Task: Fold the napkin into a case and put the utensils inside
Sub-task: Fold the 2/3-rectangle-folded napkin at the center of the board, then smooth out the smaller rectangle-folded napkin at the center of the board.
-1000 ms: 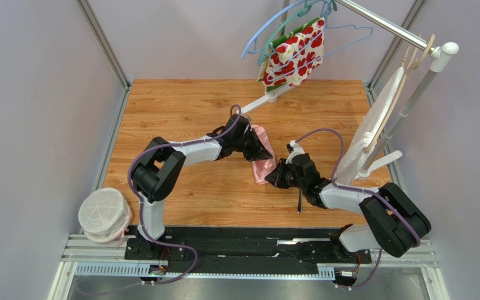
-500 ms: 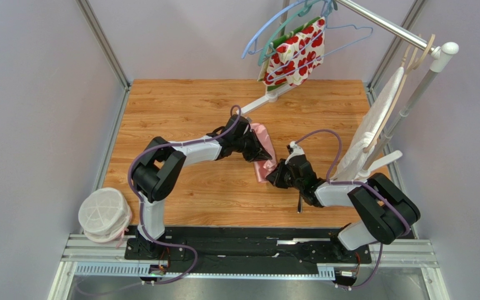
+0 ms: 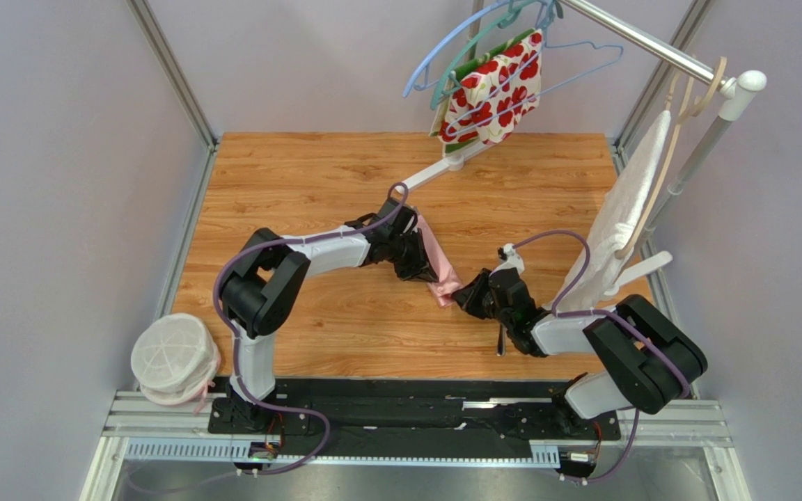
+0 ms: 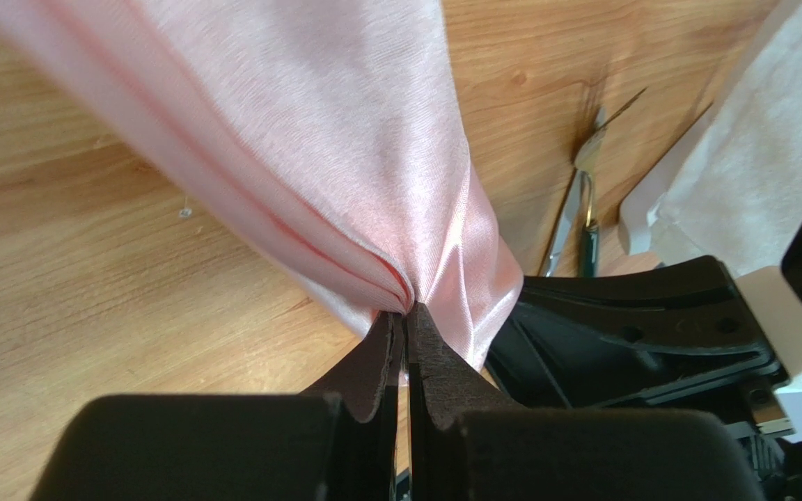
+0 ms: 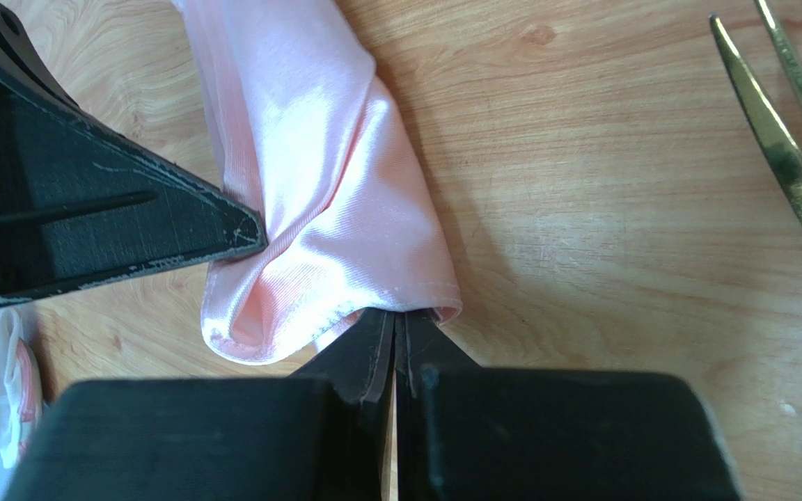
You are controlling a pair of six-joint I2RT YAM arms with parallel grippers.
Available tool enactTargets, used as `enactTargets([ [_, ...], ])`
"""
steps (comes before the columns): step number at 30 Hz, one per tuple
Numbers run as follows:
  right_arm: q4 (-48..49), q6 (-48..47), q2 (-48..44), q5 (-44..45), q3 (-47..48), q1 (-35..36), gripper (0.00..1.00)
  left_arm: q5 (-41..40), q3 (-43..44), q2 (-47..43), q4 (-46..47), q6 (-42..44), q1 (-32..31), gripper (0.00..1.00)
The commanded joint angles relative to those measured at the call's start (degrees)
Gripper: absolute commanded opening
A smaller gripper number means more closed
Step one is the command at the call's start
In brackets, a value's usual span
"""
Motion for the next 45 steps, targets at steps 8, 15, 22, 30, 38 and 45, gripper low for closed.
enactTargets([
  [8, -6.01, 1.18, -1.02, 1.24, -0.65, -0.18, 0.00, 0.74, 1.05, 3.98, -2.31, 3.85, -0.90, 0.00],
  [15, -13.73, -1.11, -6.11, -0.70, 1.46, -0.18, 0.00, 1.71, -1.51, 4.86, 0.94, 2.09, -0.90, 0.00],
  [22, -30.70, -6.90, -19.02, -9.38, 6.12, -0.36, 0.04, 1.53, -1.68, 5.13, 0.94, 2.18, -0.90, 0.00],
  [30, -34.50, -12.97, -10.38, -16.77, 17.09, -3.08, 0.11, 1.45, -1.59, 3.11, 1.12, 1.83, -1.34, 0.00],
  [38, -32.04, -13.24, 1.17, -23.46, 21.42, -3.26, 0.05, 1.36, -2.38, 2.84, 1.64, 1.39, -1.34, 0.00],
  [45, -28.52, -13.24, 4.87, -23.99, 19.75, -3.61, 0.00, 1.10, -2.38, 2.06, 1.30, 1.92, -1.34, 0.04],
])
